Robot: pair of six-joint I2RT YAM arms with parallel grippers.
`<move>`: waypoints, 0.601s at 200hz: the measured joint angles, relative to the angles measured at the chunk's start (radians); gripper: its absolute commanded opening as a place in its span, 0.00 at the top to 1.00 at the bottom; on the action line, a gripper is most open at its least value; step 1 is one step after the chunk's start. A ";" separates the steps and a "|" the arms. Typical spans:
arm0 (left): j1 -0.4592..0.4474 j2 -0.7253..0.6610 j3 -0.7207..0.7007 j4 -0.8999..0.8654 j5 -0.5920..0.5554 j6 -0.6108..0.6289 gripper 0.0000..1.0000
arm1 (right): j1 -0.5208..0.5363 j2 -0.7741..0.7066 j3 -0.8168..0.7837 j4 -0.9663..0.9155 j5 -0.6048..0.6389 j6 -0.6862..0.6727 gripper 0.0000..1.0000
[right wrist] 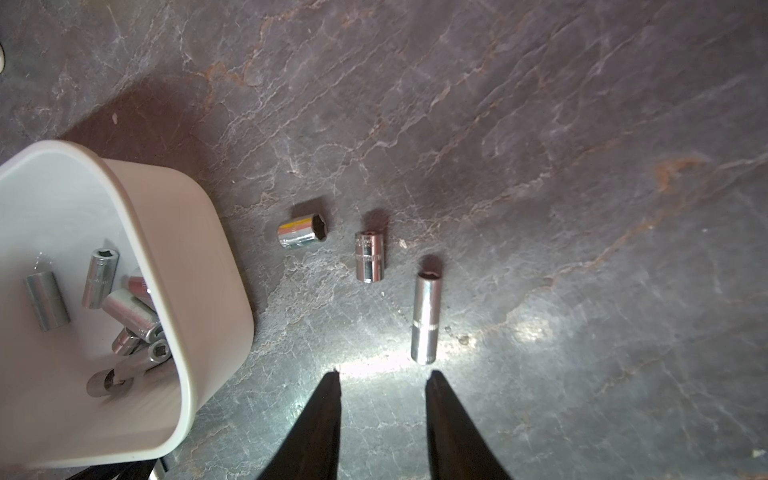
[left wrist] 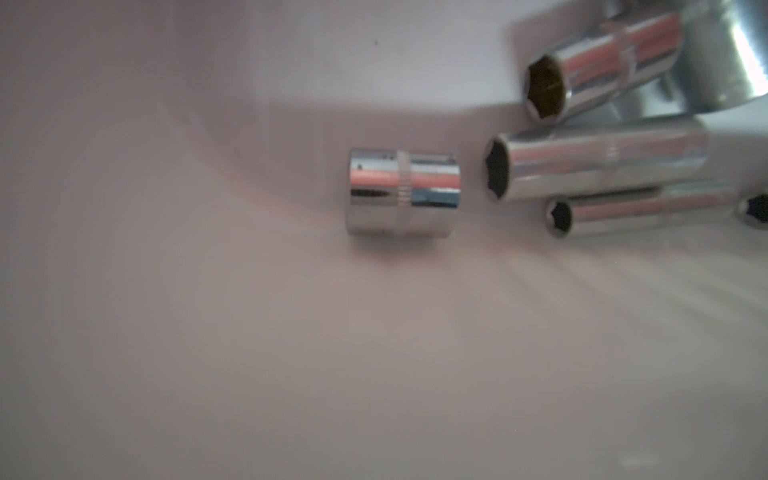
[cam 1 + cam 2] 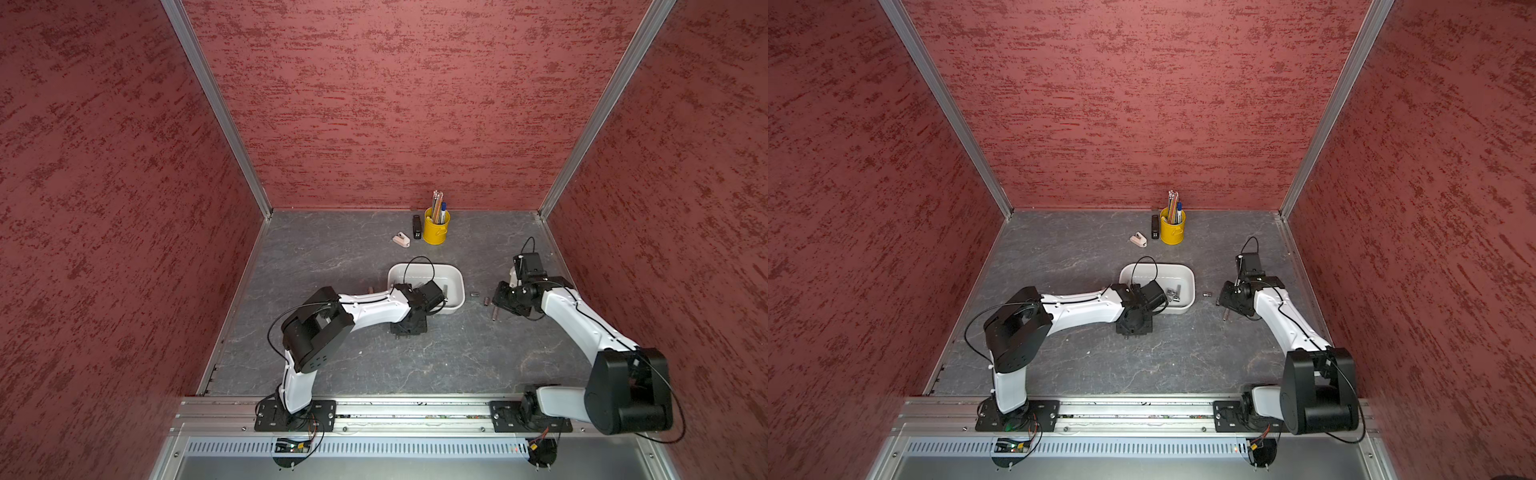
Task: Take out the socket from the storage box
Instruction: Place the socket head at the center of the board.
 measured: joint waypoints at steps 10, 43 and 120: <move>0.000 0.000 0.000 -0.002 0.000 -0.002 0.71 | 0.000 0.000 0.000 0.000 0.000 0.000 0.62; -0.003 0.000 0.003 -0.012 0.000 -0.001 0.65 | 0.000 0.000 0.000 0.000 0.000 0.000 0.62; -0.053 -0.253 0.060 -0.091 -0.039 0.057 0.50 | 0.077 -0.042 0.026 0.004 0.000 -0.020 0.63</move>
